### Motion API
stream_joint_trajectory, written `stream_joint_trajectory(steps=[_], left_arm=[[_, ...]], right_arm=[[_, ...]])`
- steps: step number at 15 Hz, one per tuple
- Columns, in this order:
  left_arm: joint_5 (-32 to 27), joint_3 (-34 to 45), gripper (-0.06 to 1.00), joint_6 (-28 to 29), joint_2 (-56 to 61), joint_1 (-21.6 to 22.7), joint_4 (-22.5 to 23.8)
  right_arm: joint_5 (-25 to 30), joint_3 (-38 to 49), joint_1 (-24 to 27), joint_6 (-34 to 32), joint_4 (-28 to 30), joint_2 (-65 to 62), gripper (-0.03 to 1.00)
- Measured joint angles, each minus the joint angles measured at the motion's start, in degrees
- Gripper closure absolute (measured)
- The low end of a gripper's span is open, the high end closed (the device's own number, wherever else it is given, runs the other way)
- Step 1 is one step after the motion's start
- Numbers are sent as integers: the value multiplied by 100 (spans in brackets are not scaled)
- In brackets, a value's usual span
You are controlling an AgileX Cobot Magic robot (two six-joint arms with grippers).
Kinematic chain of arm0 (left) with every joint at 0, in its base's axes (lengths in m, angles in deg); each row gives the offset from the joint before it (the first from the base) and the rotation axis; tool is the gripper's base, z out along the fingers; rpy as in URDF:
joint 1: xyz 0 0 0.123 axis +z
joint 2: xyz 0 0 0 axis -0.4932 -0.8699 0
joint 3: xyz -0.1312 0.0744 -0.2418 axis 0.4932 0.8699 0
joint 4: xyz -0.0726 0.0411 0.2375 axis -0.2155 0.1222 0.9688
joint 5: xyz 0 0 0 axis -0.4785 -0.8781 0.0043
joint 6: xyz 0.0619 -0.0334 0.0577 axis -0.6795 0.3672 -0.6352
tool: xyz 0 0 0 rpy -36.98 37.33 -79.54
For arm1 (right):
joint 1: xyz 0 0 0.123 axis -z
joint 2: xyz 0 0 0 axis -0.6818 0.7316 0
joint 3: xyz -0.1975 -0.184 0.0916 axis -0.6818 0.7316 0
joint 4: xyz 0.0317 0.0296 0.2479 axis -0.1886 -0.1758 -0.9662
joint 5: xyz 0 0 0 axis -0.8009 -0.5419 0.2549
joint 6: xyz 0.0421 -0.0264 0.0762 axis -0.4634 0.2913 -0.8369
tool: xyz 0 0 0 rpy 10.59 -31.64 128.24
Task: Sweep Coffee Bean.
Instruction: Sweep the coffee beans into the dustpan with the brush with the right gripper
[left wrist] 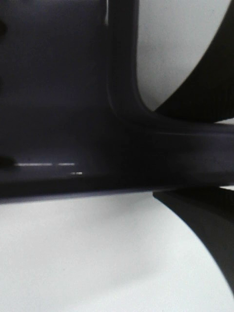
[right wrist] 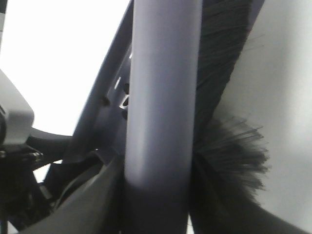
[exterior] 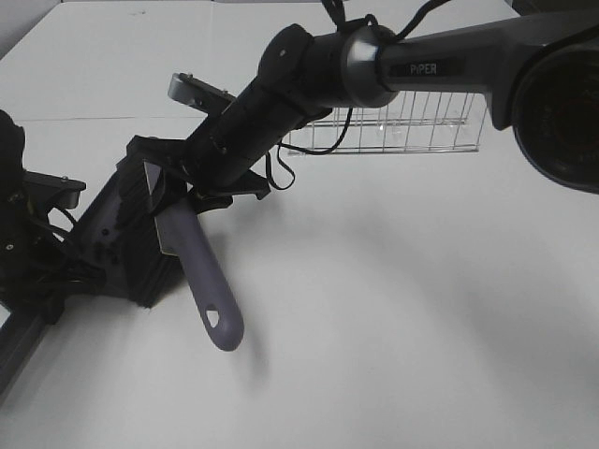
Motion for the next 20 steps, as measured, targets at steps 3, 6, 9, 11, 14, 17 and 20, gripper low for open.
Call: stream_joint_trajectory(steps=[3,6,9,11,14,17,20], left_arm=[[57,0,62,-23,0,0,-69],[74,0,62,-23,0,0,-109],[80,0,62,74,0,0,-126],[74,0,62,155,11,0,-126],[-74,-17,62,29,11,0,17],[-172,-17,62,206,11,-309,149],[-143,-17,62,395,11,-556,149]], right_arm=[[390,17,327,418,-682,0,60],[728,34,710,464,-699,-218,60],[854,34,1031,470,-23,-791,60],[1140,34,1157,424,871,-1209,60],[1765,34,1163,-195,2429,-1593,60],[2217,407,636,-1690,5220,-1616,60],[2154,567,-63,-2464,6165,-1427,60]])
